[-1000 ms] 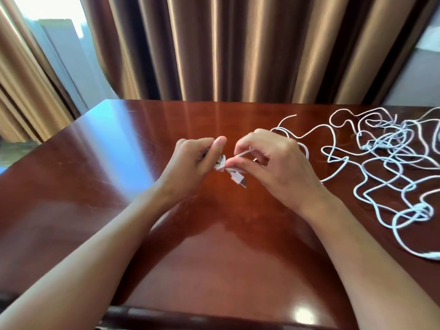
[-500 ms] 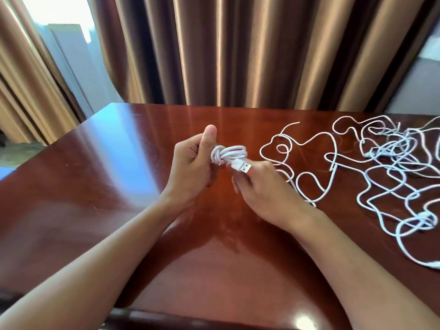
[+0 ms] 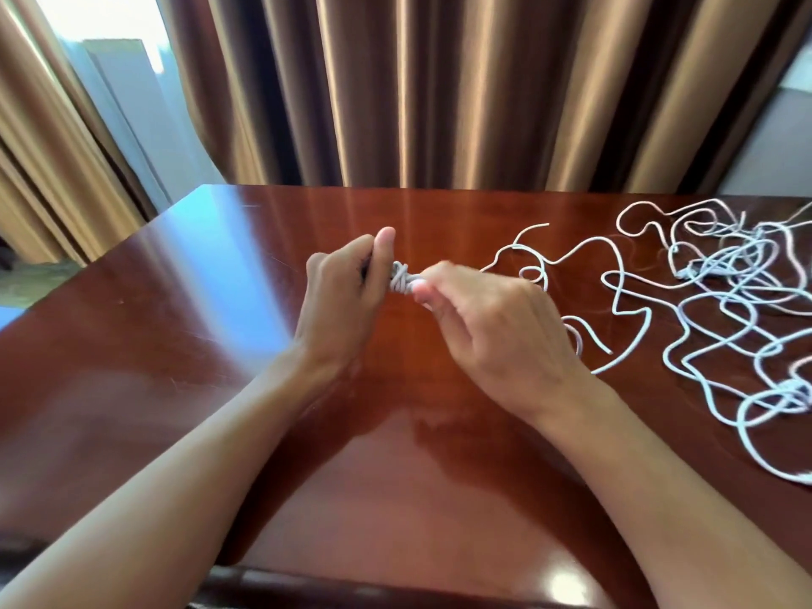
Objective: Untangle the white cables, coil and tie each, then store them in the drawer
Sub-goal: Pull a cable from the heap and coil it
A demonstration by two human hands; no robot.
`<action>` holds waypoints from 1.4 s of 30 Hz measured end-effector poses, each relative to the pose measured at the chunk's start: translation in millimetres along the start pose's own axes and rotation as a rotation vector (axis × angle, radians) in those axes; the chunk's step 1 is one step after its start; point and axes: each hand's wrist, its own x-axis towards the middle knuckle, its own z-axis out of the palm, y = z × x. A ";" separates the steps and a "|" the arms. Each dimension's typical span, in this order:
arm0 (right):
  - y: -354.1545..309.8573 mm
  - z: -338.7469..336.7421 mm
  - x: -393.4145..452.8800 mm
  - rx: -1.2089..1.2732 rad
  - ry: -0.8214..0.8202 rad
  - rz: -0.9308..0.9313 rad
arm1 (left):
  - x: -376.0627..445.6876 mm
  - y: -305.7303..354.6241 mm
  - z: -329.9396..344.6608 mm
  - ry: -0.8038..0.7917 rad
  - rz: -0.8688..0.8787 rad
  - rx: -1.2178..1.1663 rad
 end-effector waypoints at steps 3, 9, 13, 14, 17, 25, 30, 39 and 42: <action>15.2 -5.8 2.6 0.069 0.043 0.082 | -0.1 5.7 -0.9 -0.139 0.085 -0.031; 17.9 -9.3 9.5 0.575 0.014 0.356 | -1.9 14.8 -4.5 -0.312 -0.016 -0.299; 14.6 -11.1 10.7 0.876 0.012 0.521 | -5.2 20.3 -6.0 -0.330 -0.021 -0.410; 14.1 -10.5 10.6 0.931 0.023 0.563 | -6.0 20.3 -5.8 -0.310 -0.023 -0.423; 11.4 -7.3 11.4 1.067 0.044 0.680 | -6.5 23.5 -6.3 -0.211 -0.029 -0.437; -3.9 5.8 8.8 1.179 -0.003 0.820 | -10.8 37.5 -2.4 -0.118 -0.271 -0.642; -4.1 11.3 6.0 1.123 0.205 0.798 | -12.9 42.7 2.0 -0.400 -0.420 -0.931; 6.0 12.0 -0.9 0.451 0.418 0.556 | -12.4 35.6 4.3 -0.554 -0.642 -1.250; 7.6 10.2 -1.1 0.257 0.414 0.384 | -10.9 34.9 6.3 -0.455 -0.714 -1.343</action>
